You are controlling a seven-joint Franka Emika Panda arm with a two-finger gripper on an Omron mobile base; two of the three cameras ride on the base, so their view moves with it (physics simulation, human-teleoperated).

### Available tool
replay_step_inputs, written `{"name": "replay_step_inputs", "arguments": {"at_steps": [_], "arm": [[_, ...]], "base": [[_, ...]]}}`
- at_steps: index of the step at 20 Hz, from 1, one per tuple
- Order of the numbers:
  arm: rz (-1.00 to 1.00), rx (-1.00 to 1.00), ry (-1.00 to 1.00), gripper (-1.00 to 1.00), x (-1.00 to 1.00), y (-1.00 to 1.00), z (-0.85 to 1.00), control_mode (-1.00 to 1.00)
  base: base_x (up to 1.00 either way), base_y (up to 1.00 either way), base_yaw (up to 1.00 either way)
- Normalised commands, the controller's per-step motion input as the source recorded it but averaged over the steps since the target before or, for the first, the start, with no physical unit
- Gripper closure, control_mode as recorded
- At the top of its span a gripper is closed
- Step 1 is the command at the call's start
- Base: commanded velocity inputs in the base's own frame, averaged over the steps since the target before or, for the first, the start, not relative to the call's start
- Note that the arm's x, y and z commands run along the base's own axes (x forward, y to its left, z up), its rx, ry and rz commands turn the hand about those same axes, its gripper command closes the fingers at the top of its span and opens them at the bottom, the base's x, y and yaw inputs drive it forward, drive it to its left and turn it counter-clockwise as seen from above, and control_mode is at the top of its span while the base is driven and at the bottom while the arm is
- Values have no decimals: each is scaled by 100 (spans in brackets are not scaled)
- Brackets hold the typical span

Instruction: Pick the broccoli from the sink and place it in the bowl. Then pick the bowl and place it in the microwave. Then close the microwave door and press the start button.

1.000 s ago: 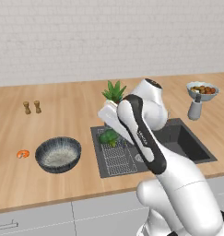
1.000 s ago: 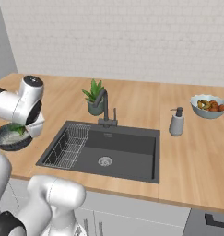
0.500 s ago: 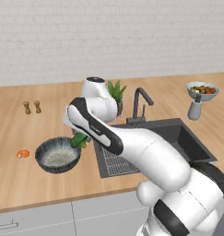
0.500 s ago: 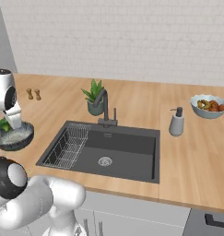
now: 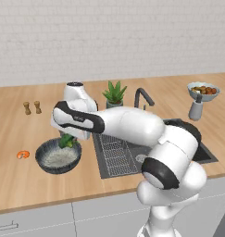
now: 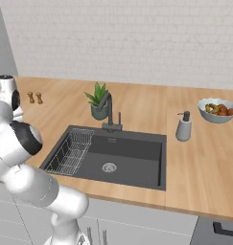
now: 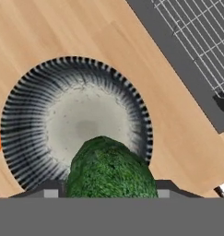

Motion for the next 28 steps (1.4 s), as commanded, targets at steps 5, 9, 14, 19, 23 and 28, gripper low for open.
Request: {"name": "replay_step_inputs", "arguments": {"at_steps": [5, 9, 14, 19, 23, 28], "arm": [[0, 0, 0, 100, 12, 4, -35, -100], [0, 0, 0, 100, 8, 9, -52, -100], [-1, 0, -3, 100, 14, 11, -30, -100], [-6, -2, 0, 100, 32, 29, -24, -100], [-2, -1, 0, 100, 26, 10, -40, -100], [-2, -2, 0, 100, 28, 15, -33, -100]], "base": [[0, 0, 0], [0, 0, 0], [0, 0, 0], [0, 0, 0], [0, 0, 0], [0, 0, 0]]}}
